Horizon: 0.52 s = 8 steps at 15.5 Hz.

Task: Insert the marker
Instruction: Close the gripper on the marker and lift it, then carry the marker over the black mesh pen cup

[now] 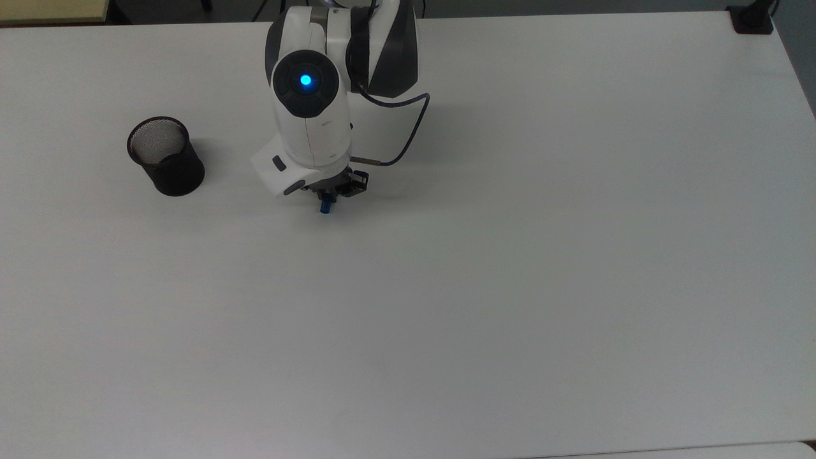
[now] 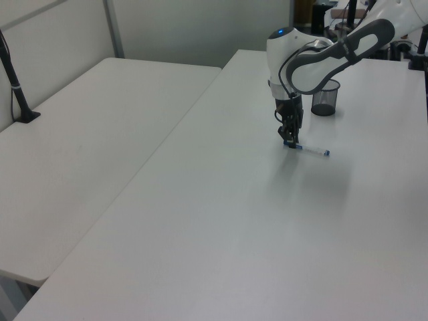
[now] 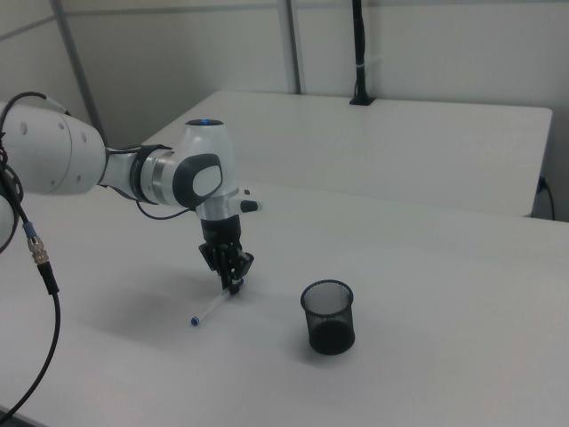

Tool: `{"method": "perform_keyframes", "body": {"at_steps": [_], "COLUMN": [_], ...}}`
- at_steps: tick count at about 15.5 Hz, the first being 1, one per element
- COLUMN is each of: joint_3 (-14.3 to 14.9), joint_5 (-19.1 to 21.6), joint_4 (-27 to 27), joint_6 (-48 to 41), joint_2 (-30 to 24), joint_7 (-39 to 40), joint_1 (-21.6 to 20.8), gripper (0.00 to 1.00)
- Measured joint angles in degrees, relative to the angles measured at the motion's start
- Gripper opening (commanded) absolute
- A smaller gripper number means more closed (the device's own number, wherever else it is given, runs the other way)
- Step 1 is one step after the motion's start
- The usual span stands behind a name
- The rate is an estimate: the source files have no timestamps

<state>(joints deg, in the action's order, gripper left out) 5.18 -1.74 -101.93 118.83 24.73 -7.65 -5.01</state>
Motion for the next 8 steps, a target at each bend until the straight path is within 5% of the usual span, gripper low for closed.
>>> {"method": "perform_keyframes", "body": {"at_steps": [8], "joint_3": [0.3], "joint_5": [0.0], "joint_4": [4.0], "joint_6": [0.0], "joint_2": [-1.7], "joint_7": [-0.3], "joint_1": [0.5], "gripper": [0.1]}}
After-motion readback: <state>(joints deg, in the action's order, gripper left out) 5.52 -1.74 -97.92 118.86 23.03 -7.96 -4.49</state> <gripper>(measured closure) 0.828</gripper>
